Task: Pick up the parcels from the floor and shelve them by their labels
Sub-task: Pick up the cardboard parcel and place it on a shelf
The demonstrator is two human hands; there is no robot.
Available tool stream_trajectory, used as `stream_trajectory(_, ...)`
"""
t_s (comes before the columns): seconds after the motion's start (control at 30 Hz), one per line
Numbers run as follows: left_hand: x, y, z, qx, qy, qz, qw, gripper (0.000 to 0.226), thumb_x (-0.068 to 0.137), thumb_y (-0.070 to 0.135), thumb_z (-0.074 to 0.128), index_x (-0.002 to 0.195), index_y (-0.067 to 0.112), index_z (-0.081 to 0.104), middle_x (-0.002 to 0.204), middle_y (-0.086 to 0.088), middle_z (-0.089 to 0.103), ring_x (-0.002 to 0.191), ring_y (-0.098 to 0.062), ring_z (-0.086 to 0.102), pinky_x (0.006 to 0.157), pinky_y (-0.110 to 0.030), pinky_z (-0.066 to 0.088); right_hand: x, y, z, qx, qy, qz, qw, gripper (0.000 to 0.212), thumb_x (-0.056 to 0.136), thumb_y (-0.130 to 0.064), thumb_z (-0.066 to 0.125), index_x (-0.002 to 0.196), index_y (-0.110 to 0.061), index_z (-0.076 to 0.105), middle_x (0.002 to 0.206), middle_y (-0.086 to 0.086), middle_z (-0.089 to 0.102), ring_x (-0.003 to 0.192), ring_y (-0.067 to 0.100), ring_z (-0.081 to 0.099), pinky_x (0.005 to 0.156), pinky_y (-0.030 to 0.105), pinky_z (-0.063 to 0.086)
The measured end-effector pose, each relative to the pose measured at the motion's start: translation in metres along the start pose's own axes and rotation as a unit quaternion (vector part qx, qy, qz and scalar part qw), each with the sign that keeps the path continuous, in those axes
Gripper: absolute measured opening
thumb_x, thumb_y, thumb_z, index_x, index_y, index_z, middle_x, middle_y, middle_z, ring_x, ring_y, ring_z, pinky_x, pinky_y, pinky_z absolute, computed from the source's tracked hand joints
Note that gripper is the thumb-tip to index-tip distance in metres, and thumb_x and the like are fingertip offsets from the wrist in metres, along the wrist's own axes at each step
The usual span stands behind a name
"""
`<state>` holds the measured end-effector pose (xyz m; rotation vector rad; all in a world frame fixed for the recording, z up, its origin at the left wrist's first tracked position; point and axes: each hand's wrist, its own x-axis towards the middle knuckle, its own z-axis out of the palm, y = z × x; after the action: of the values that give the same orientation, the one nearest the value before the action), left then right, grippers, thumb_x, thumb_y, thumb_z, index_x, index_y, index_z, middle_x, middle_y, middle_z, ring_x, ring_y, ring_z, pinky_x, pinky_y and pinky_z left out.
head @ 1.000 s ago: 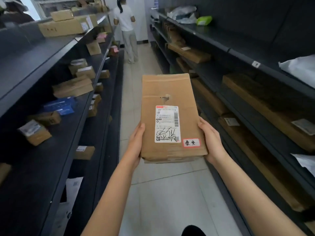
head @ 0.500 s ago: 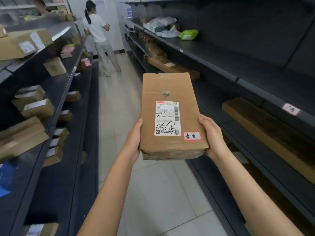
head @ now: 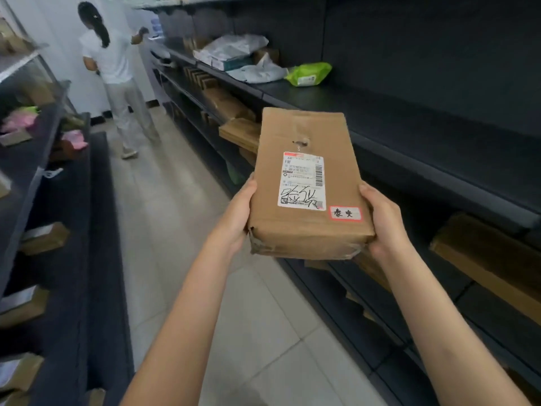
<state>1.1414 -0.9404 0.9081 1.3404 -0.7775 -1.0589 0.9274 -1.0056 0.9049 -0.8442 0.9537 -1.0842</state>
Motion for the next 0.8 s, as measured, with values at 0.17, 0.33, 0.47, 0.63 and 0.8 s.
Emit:
stream_trajectory(0.17,0.155,0.064,0.006,-0.006,-0.057,-0.015,0.998,0.040,0.105,0.037,0.035,0.134,0.024,0.058,0.102,0.012,0.073,0.103,-0.007,0.067,0.085,-0.025,0.054,0.108,-0.046,0.057,0.032,0.109,-0.065,0.991,0.036,0.091,-0.024,0.060,0.126,-0.016,0.063,0.116,0.008,0.072,0.102,0.024,0.071,0.080,0.036,0.060)
stream_trajectory(0.33,0.303,0.094,0.041,-0.014,-0.121,-0.044,0.992,0.042,0.104,0.036,0.038,0.138,0.022,0.058,0.123,-0.004,0.071,0.102,-0.017,0.069,0.081,-0.032,0.056,0.215,-0.087,0.081,0.035,0.189,-0.092,0.977,0.010,0.090,-0.023,0.062,0.094,-0.023,0.071,0.103,0.008,0.074,0.093,0.024,0.074,0.076,0.038,0.062)
stream_trajectory(0.47,0.407,0.107,0.067,-0.026,-0.144,-0.073,0.986,0.031,0.102,0.038,0.043,0.109,0.024,0.069,0.082,0.002,0.079,0.081,-0.015,0.071,0.069,-0.030,0.056,0.297,-0.107,0.094,0.028,0.228,-0.077,0.970,0.017,0.088,-0.029,0.063,0.102,-0.021,0.070,0.105,0.009,0.075,0.090,0.024,0.074,0.078,0.041,0.061)
stream_trajectory(0.63,0.495,0.119,0.087,-0.018,-0.175,-0.092,0.980,0.027,0.102,0.036,0.042,0.098,0.025,0.067,0.073,0.000,0.077,0.073,-0.016,0.070,0.068,-0.028,0.056,0.369,-0.131,0.112,0.031,0.271,-0.056,0.960,0.008,0.091,-0.024,0.061,0.090,-0.019,0.067,0.094,0.007,0.074,0.078,0.018,0.072,0.059,0.028,0.058)
stream_trajectory(0.8,0.552,0.127,0.092,0.022,-0.215,-0.114,0.970,0.027,0.098,0.040,0.046,0.100,0.021,0.066,0.069,-0.002,0.075,0.057,-0.016,0.071,0.058,-0.025,0.055,0.406,-0.133,0.128,0.053,0.318,-0.049,0.945,0.008,0.091,-0.021,0.060,0.088,-0.016,0.066,0.097,0.011,0.072,0.085,0.025,0.072,0.072,0.038,0.061)
